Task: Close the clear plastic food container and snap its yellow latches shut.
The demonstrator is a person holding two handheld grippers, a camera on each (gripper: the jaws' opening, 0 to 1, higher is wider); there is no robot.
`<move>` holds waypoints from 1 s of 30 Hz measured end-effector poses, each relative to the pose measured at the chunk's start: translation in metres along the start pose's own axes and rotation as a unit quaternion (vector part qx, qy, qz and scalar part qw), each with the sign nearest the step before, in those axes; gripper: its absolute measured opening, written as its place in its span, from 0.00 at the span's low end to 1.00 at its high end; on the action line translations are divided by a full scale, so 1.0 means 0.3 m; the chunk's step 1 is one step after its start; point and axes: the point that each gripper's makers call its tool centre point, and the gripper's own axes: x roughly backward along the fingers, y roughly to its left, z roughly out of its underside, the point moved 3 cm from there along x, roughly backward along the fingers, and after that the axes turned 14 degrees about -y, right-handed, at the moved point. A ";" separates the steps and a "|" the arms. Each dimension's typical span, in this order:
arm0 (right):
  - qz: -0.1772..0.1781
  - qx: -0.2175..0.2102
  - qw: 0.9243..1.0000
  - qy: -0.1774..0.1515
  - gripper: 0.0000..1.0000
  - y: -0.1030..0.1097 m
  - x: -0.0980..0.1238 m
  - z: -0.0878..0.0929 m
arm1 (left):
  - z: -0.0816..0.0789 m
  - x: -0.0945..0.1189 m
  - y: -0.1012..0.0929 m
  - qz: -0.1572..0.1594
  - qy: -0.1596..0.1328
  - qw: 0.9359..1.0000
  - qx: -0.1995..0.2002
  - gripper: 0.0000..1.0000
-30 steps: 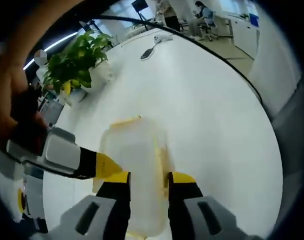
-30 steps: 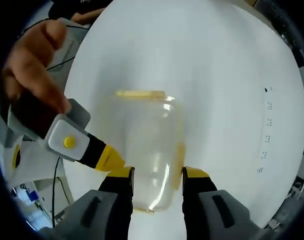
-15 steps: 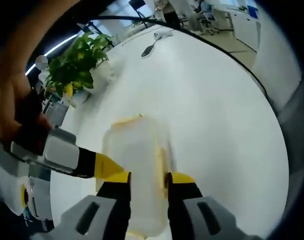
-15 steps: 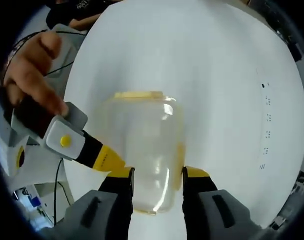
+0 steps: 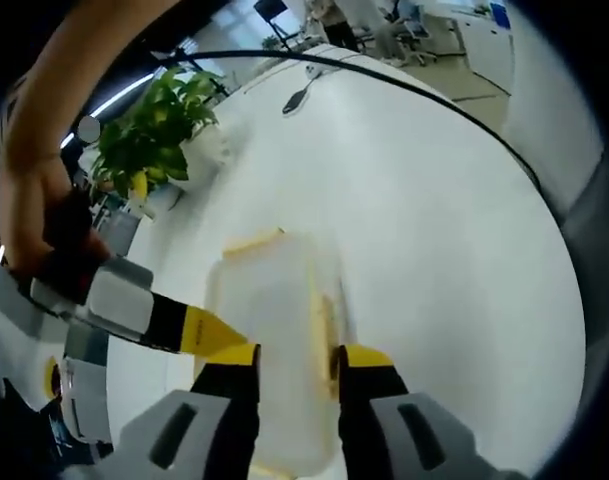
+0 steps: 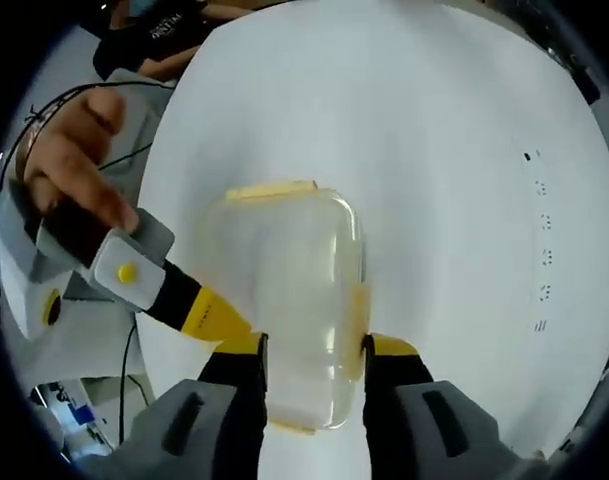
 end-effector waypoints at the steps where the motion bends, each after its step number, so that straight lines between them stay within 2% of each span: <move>1: -0.001 0.001 1.000 0.000 0.32 0.001 -0.001 -0.001 | 0.000 0.000 0.000 0.000 -0.001 1.000 0.000 0.24; 5: -0.003 0.011 1.000 0.003 0.31 0.007 -0.001 -0.004 | 0.005 -0.005 0.000 0.002 -0.002 1.000 -0.009 0.25; 7: -0.003 0.009 1.000 0.001 0.30 0.007 0.000 -0.004 | 0.007 -0.011 0.004 0.005 0.003 0.999 -0.038 0.26; 9: -0.004 0.010 1.000 0.000 0.30 0.008 0.000 -0.006 | 0.007 -0.007 0.006 0.003 0.003 1.000 -0.012 0.26; 13: -0.012 0.027 0.999 0.027 0.29 0.032 -0.009 -0.013 | -0.001 0.001 -0.012 0.008 -0.006 1.000 -0.015 0.27; 21: -0.017 0.042 0.999 0.014 0.27 0.047 -0.012 -0.008 | -0.004 -0.006 -0.025 0.002 -0.005 1.000 -0.030 0.26; 22: -0.014 0.023 0.999 0.020 0.27 0.055 -0.008 0.001 | -0.005 -0.015 -0.028 0.001 -0.011 1.000 -0.021 0.26; 23: -0.017 0.033 0.999 0.018 0.27 0.059 -0.008 0.002 | -0.006 -0.014 -0.032 0.002 -0.012 1.000 -0.026 0.26; 24: -0.015 0.018 1.000 0.012 0.28 0.051 -0.008 0.001 | -0.010 -0.013 -0.033 0.001 -0.011 1.000 -0.025 0.26; 26: -0.016 0.022 0.999 0.023 0.30 0.052 -0.010 -0.004 | -0.013 -0.014 -0.033 0.003 -0.009 1.000 -0.025 0.27; 30: -0.016 0.004 1.000 0.023 0.32 0.041 -0.007 -0.006 | -0.006 -0.010 -0.035 -0.005 -0.012 1.000 -0.017 0.27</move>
